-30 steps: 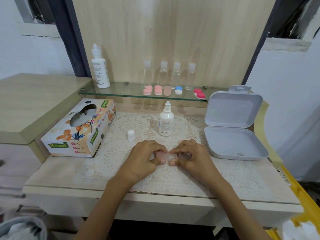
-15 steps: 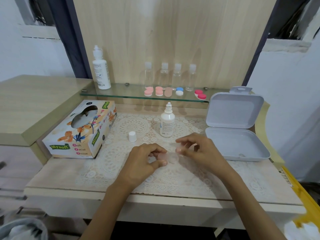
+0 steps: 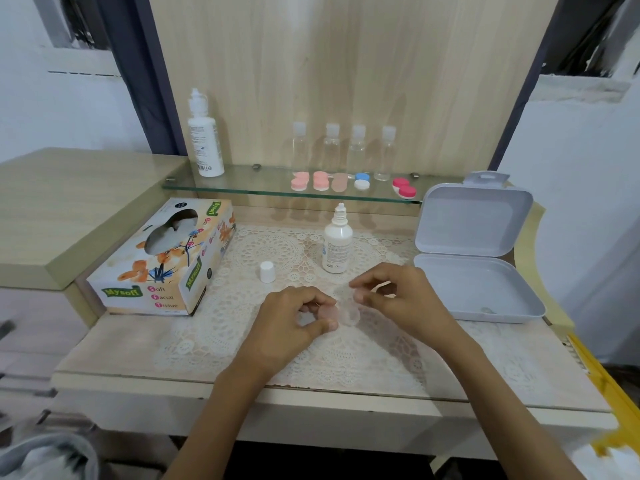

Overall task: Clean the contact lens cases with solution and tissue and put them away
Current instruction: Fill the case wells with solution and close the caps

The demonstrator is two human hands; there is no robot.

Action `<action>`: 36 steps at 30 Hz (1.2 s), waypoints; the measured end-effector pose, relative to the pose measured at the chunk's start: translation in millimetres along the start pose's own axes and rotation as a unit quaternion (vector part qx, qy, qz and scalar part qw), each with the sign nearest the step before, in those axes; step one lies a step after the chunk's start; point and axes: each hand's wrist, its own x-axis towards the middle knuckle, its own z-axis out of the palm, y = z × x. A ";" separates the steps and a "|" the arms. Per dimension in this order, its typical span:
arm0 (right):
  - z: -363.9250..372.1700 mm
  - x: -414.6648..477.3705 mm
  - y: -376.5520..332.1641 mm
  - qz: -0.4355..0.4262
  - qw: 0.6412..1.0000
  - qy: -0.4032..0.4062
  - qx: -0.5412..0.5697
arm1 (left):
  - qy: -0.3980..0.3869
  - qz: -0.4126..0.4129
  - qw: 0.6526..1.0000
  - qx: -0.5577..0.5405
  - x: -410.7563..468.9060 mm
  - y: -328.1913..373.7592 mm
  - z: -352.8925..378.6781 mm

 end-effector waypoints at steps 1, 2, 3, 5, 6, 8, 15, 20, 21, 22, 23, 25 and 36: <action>-1.2 -2.2 -5.6 -0.005 1.000 -0.025 0.008 | 0.000 0.000 1.000 0.002 0.2 -0.4 0.1; -1.3 -4.3 -9.6 -0.014 0.999 -0.048 -0.003 | -0.001 0.000 1.000 0.004 0.5 -1.0 0.3; -0.6 -6.2 -13.4 -0.025 0.997 -0.065 -0.024 | -0.001 0.001 1.000 0.006 0.8 -1.5 0.6; 2.6 -8.1 -17.1 -0.040 0.993 -0.084 -0.067 | -0.001 0.002 1.000 0.007 0.7 -1.6 1.1; 4.2 -8.3 -17.2 -0.042 0.992 -0.088 -0.078 | 0.000 0.002 1.000 0.008 0.7 -1.3 1.3; 7.5 -8.7 -16.1 -0.046 0.992 -0.089 -0.076 | 0.003 0.004 1.000 0.010 0.8 -0.7 1.4; 13.3 -7.4 -14.8 -0.055 0.992 -0.080 -0.078 | 0.003 0.005 1.000 0.009 1.0 -1.7 1.3; 13.0 -7.2 -8.5 -0.068 0.994 -0.067 -0.058 | 0.001 0.007 1.000 0.018 1.2 -1.7 1.2; 12.9 -7.5 -7.7 -0.074 0.994 -0.066 -0.053 | 0.001 0.008 1.000 0.017 0.9 -1.0 0.9; 12.8 -7.8 -6.9 -0.080 0.993 -0.067 -0.051 | 0.002 0.008 1.000 0.016 0.9 -0.5 0.7; 12.8 -8.0 -6.9 -0.086 0.993 -0.067 -0.051 | 0.004 0.007 1.000 0.013 1.0 -0.1 0.6; 13.1 -8.8 -7.0 -0.090 0.992 -0.068 -0.047 | 0.005 0.005 1.000 0.007 1.1 -0.1 0.9; 13.7 -8.1 -3.7 -0.097 0.992 -0.050 -0.056 | 0.006 0.008 1.000 0.009 1.1 -1.9 1.6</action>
